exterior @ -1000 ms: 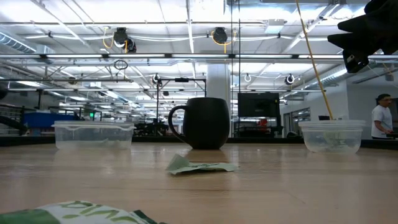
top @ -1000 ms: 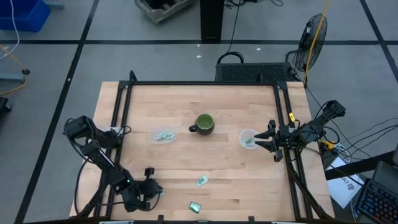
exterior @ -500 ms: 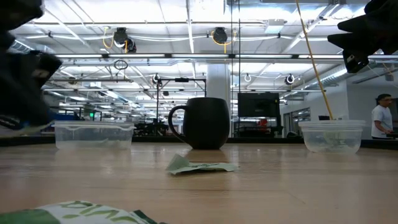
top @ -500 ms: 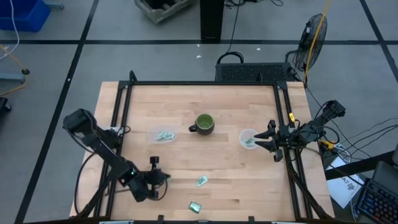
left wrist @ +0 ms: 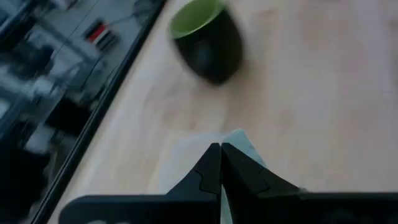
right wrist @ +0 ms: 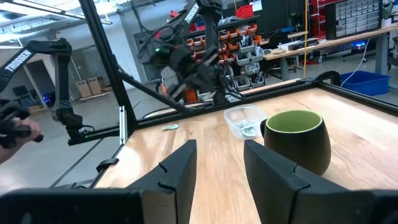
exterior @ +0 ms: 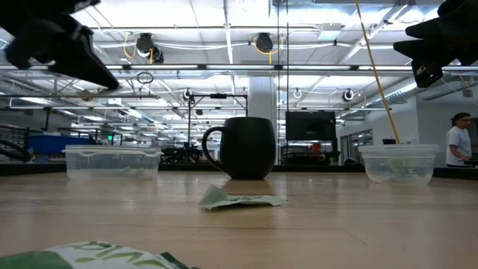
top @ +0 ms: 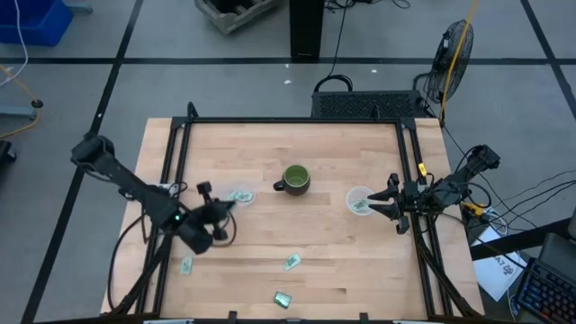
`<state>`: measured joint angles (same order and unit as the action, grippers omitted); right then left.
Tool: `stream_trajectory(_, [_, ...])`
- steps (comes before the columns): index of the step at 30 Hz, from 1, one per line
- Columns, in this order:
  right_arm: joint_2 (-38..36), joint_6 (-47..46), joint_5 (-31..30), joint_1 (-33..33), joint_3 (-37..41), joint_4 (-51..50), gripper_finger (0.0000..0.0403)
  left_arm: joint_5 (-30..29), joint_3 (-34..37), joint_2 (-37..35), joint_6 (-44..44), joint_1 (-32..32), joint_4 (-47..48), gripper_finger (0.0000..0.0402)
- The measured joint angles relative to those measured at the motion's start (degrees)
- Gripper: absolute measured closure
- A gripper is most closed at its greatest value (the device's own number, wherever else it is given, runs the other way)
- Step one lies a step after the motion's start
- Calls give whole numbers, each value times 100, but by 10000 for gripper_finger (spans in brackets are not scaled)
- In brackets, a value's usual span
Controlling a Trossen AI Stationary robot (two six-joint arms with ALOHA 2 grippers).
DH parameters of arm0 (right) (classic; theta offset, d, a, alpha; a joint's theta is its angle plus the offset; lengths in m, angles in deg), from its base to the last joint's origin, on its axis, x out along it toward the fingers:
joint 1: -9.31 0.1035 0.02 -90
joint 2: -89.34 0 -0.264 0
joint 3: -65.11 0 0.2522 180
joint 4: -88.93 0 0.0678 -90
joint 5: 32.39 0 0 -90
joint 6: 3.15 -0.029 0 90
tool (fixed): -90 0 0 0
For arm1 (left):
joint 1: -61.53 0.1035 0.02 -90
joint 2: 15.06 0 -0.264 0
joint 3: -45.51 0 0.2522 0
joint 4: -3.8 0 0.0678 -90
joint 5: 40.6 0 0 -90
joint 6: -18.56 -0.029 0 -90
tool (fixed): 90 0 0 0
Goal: Pick and place Stevia / Truvia into bins
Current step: Put the stevia packet into the oval transparent container
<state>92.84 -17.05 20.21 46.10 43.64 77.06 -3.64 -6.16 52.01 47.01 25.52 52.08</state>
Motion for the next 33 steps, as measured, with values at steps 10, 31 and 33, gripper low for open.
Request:
stream_trajectory(10, [1,0,0,0,0,-2,277,547,554,-219,308,1098,172,389])
stream_trajectory(31, [1,1,1,-2,0,-2,277,1423,840,-305,1236,1359,145,294])
stream_trajectory(33, [0,0,0,0,0,0,277,1816,739,-377,1262,1151,161,293])
